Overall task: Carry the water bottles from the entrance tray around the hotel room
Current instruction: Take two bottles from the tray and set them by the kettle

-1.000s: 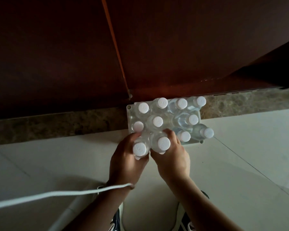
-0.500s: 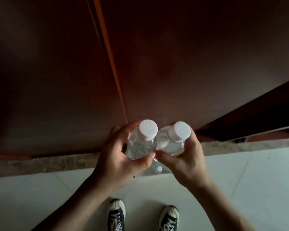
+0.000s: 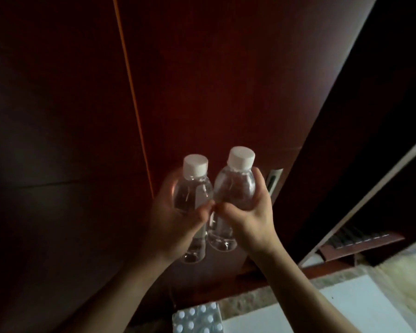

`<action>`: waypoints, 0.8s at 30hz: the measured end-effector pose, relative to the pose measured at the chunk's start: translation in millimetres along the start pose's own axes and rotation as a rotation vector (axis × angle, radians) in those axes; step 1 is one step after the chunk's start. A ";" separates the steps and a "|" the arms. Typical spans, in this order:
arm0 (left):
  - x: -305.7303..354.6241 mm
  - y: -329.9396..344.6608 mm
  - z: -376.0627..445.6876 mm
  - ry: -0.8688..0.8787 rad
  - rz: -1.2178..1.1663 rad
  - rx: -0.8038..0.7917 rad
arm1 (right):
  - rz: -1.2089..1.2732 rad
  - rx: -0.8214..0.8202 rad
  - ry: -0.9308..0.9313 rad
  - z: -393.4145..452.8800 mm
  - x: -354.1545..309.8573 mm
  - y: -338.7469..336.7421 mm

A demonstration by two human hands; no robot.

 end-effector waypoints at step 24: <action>171.5 321.8 -39.1 0.071 -0.395 -0.737 | -0.437 0.791 -0.328 -194.6 -260.6 -241.1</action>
Point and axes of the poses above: each hand's wrist, its own z-axis towards the middle knuckle, its own y-axis out of the palm, x = y × z, the point moved 10 cm from there along z, towards the middle knuckle, and after that the axes turned 2 degrees about z, right-handed, at the moved point
